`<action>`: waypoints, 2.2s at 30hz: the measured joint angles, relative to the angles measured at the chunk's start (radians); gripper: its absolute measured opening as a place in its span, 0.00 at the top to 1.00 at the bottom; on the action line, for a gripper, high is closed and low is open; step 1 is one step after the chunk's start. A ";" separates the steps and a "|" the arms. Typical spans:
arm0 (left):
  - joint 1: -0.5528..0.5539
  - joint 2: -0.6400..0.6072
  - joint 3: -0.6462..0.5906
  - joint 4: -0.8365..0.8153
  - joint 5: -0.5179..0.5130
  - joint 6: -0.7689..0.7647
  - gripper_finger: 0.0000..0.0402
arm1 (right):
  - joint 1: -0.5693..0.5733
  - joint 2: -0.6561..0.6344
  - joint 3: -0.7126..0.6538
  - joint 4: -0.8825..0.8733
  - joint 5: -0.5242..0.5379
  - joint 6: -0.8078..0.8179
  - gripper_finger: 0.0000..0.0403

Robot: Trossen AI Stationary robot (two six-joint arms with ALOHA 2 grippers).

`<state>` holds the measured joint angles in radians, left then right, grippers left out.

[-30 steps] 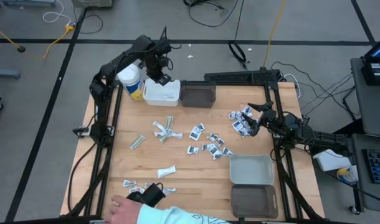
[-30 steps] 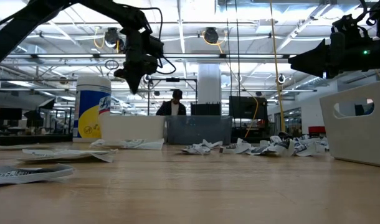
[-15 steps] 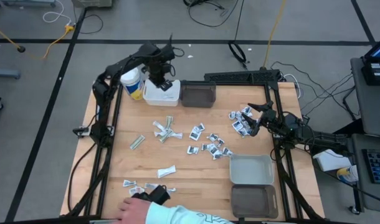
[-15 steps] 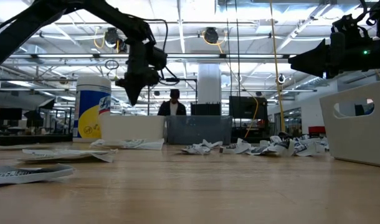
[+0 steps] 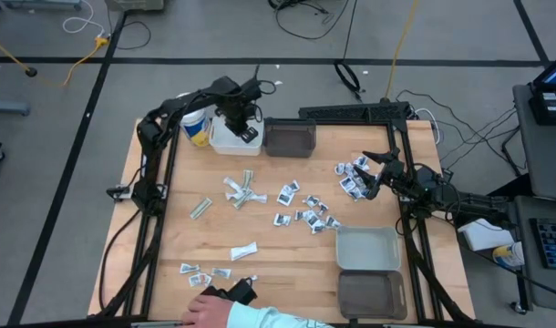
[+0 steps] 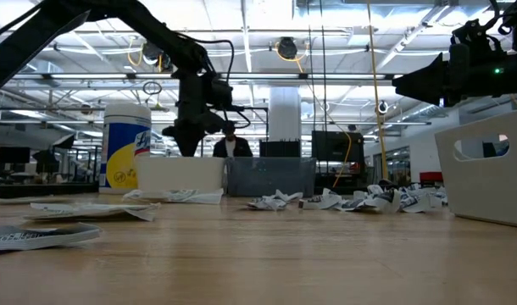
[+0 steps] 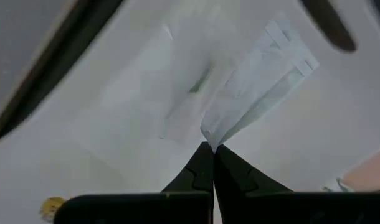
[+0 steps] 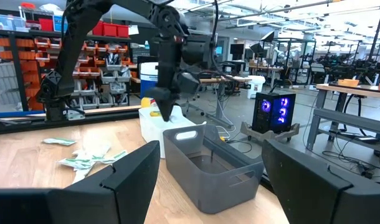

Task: Pick & Place First Aid Supplies
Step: Put the green bandage into the white bin

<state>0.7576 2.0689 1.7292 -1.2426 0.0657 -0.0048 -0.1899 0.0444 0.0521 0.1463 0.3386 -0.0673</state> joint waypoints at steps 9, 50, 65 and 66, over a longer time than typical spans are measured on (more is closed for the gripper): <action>-0.021 0.000 -0.101 0.093 -0.016 0.023 1.00 | 0.000 0.000 0.000 0.000 0.000 0.000 0.31; -0.016 0.000 -0.029 0.043 -0.075 0.059 0.25 | 0.000 0.000 0.000 0.000 0.000 0.000 0.31; -0.090 -0.076 0.104 -0.096 -0.064 0.002 0.35 | 0.000 0.000 0.000 0.000 0.000 0.000 0.31; -0.095 -0.085 0.104 -0.099 -0.064 -0.004 0.35 | 0.000 0.000 0.000 0.000 0.000 0.000 0.31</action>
<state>0.6626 1.9838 1.8336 -1.3412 0.0017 -0.0090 -0.1902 0.0444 0.0521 0.1463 0.3385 -0.0673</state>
